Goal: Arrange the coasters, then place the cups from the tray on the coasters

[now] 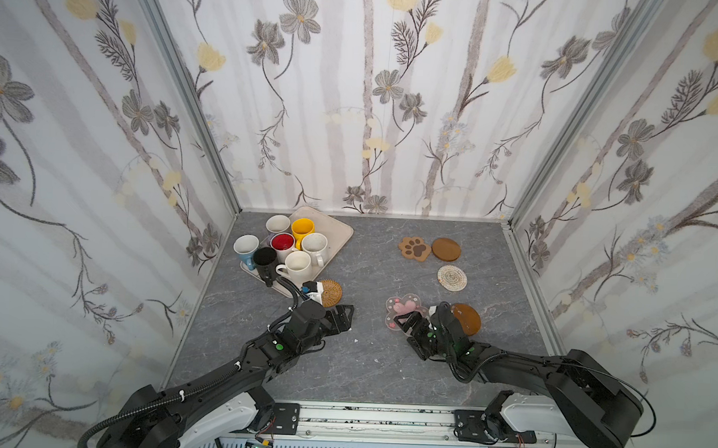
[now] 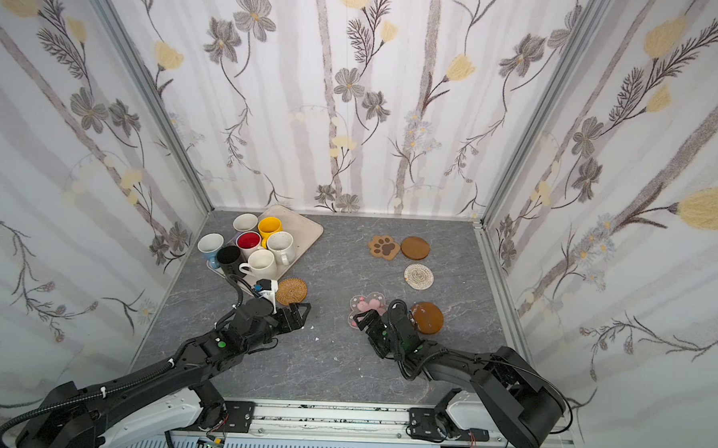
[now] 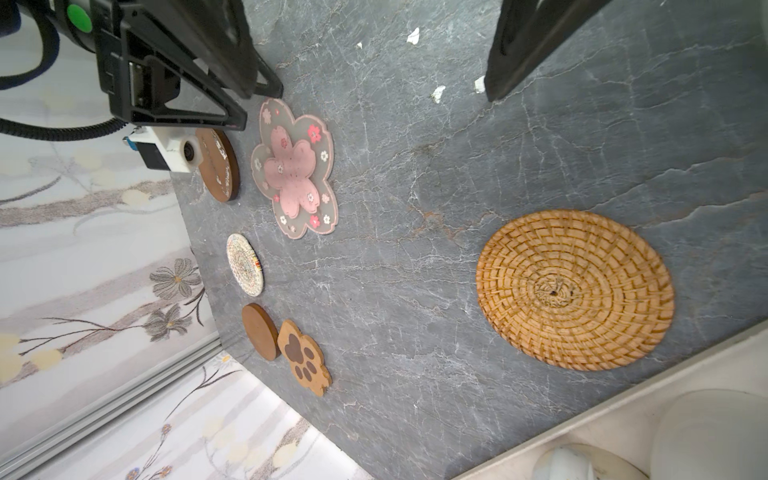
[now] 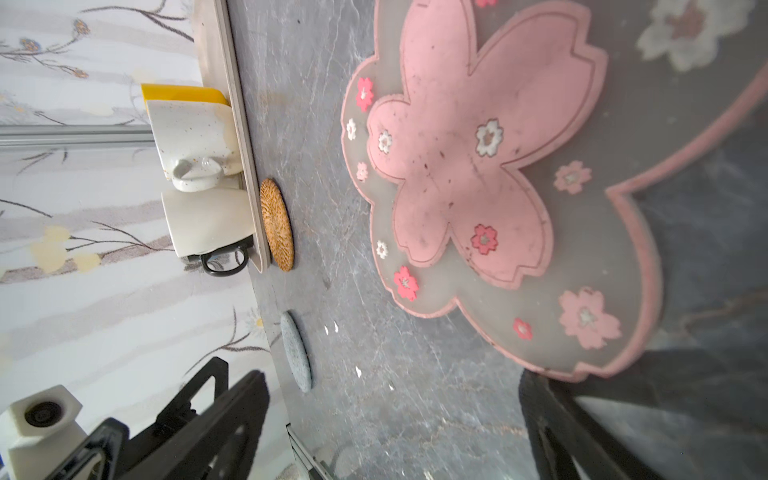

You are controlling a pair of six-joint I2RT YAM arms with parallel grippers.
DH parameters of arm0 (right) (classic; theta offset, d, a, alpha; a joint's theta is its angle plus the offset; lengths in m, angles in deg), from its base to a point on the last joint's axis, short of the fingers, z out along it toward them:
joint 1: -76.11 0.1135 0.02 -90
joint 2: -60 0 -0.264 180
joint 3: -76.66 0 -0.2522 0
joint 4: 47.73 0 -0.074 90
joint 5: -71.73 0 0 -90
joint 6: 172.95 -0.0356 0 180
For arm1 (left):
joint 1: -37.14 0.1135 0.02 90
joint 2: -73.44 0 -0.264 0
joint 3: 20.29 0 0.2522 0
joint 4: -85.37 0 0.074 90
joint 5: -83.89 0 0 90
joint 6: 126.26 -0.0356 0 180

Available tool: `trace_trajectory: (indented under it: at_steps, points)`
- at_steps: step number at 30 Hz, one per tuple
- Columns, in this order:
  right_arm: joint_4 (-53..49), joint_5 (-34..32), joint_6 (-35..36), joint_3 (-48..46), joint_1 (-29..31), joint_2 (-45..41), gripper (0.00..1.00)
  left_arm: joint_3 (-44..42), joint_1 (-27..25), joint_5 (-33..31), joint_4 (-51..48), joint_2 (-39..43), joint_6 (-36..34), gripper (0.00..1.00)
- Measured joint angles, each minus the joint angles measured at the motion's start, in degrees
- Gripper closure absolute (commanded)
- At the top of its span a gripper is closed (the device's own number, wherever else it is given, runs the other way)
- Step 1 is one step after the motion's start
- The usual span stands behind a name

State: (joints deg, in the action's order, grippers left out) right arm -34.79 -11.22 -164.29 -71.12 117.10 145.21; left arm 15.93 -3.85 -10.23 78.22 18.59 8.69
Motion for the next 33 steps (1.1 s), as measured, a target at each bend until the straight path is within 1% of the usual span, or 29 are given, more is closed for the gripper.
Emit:
trace_trajectory:
  at_steps: [6, 15, 19, 25, 30, 33]
  points:
    - [2.8, 0.7, 0.5, 2.4, -4.4, 4.5, 0.05, -0.1, 1.8, 0.3, -0.2, -1.6, -1.3, 0.11]
    - [7.4, 3.5, 1.5, 6.5, -10.7, 11.6, 0.07, 0.6, 3.6, 1.0, -0.4, -4.7, -3.0, 0.1]
    - [6.8, 4.6, 2.9, 8.5, -12.7, 13.0, 0.07, 1.2, 4.6, 1.4, -0.4, -5.8, -3.7, 0.09]
    - [3.6, 5.0, 4.5, 9.9, -11.8, 12.3, 0.07, 1.9, 5.7, 1.9, -0.4, -6.3, -4.5, 0.06]
    - [0.9, 4.1, 5.4, 10.6, -7.5, 8.9, 0.06, 1.9, 6.0, 2.4, -0.5, -5.0, -5.1, 0.06]
    - [-0.4, 3.1, 5.6, 12.9, -5.2, 9.5, 0.07, 1.8, 6.2, 2.4, -0.4, -4.0, -5.5, 0.06]
